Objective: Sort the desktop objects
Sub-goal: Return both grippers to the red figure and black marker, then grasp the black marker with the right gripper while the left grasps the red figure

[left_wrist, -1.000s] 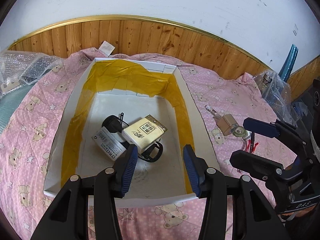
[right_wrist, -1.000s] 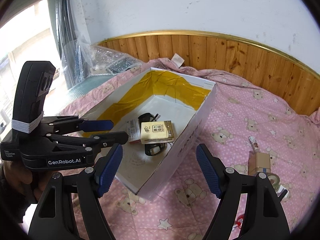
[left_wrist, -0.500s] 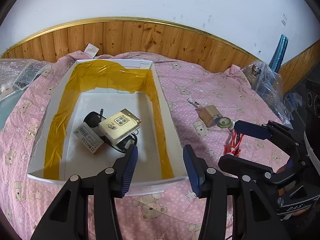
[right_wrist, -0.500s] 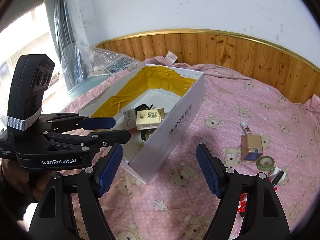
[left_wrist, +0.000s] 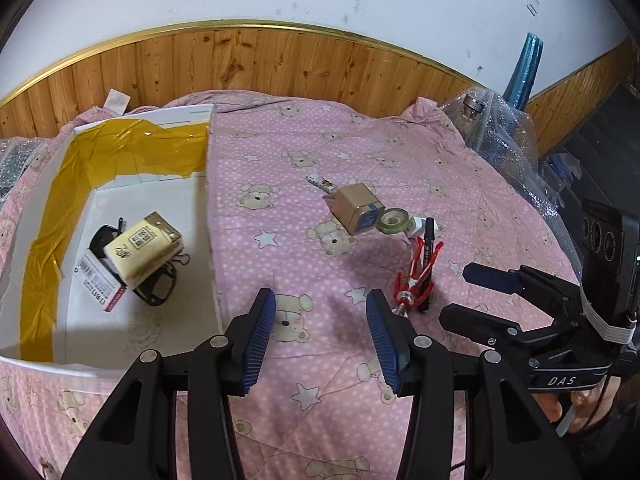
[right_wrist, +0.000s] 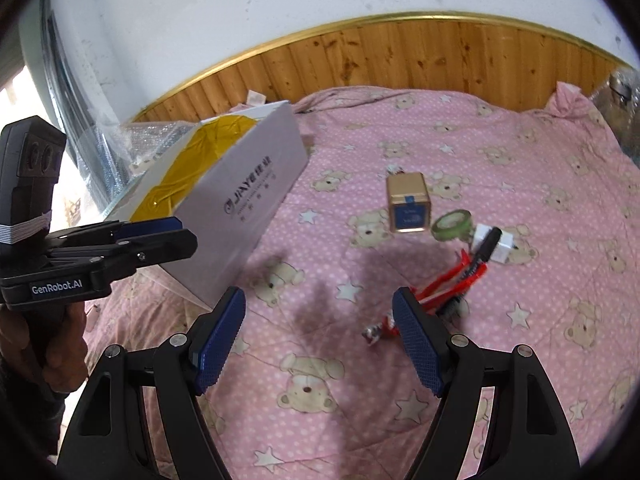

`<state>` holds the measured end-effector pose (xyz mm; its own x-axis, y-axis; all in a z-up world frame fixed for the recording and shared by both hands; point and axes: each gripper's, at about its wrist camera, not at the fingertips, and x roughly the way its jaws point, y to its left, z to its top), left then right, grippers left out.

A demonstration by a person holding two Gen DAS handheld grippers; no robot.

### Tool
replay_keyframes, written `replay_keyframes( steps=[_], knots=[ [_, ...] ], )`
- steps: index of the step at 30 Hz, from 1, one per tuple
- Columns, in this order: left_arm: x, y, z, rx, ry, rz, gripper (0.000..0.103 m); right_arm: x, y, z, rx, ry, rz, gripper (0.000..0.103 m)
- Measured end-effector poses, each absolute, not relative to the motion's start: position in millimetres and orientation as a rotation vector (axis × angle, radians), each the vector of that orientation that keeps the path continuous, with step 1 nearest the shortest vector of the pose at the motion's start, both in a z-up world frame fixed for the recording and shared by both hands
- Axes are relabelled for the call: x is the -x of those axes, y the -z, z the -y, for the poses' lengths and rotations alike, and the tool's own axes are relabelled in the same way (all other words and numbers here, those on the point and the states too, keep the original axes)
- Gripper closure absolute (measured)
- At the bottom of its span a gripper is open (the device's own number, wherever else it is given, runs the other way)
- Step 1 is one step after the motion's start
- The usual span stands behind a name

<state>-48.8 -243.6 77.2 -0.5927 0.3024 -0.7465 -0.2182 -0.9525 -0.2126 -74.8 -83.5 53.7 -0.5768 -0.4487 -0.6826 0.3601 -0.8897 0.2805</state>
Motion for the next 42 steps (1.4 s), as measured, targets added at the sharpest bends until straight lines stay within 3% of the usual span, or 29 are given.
replay_keyframes(
  steps=[22, 24, 27, 31, 33, 35, 42],
  knots=[
    [109, 32, 114, 1.431, -2.3, 0.005, 0.054, 92, 2, -14, -1.232, 2.576, 0.367, 0.025],
    [117, 39, 108, 1.435, -2.293, 0.017, 0.054, 97, 7, -18, -1.249, 2.573, 0.376, 0.029],
    [123, 40, 102, 1.398, -2.318, -0.009, 0.054, 103, 16, -21, -1.283, 2.547, 0.388, 0.043],
    [127, 41, 103, 1.368, -2.351, -0.02, 0.055, 109, 23, -20, -1.302, 2.533, 0.39, 0.043],
    [128, 41, 108, 1.365, -2.386, -0.013, 0.067, 111, 25, -17, -1.303, 2.524, 0.395, 0.043],
    [128, 40, 117, 1.369, -2.412, 0.022, 0.07, 113, 24, -14, -1.298, 2.523, 0.389, 0.044],
    [129, 40, 140, 1.373, -2.39, 0.154, 0.067, 131, 28, 0, -1.338, 2.541, 0.357, 0.044]
  ],
)
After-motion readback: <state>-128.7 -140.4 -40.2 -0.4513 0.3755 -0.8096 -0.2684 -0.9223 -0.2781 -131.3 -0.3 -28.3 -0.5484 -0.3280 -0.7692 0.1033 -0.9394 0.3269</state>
